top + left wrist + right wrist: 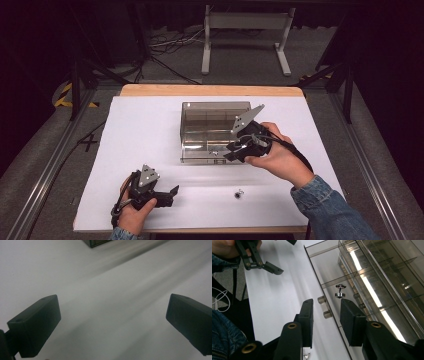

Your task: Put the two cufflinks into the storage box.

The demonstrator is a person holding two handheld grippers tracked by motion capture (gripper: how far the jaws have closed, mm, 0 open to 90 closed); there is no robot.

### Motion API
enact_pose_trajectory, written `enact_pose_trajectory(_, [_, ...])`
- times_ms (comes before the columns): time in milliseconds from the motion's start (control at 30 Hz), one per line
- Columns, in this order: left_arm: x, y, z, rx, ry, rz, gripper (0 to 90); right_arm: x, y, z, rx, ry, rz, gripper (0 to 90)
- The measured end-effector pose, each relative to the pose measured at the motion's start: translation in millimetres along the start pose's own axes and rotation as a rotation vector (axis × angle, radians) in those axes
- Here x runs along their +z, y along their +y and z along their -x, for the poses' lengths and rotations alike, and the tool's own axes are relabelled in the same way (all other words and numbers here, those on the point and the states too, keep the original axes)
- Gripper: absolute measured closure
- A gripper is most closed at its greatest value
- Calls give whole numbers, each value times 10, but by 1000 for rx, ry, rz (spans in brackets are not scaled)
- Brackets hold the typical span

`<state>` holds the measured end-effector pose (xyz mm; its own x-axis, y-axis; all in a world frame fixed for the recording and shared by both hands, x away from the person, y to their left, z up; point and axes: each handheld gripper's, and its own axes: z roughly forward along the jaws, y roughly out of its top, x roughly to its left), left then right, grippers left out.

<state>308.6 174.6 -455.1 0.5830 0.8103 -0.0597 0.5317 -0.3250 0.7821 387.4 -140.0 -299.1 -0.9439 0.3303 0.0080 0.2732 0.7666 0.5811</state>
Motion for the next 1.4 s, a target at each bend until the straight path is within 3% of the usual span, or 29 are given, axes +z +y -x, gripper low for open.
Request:
enact_pose_trajectory(300, [-5,-4,1,-2,4,-3,3,-155,-140,-29,-22,12,48,635])
enact_pose_trajectory(567, [-15,-11,-3,0,9,-1,3,-172,-269,-50,-25,33,80,631])
enact_pose_trajectory(1033, [-9,-14,5,1,8,2,3,-78,-467,-189,-27,-5,86,610])
enact_pose_trajectory(1400, [-7,-12,7,5,11,-1,3,141,-650,-313,-10,-4,69,591])
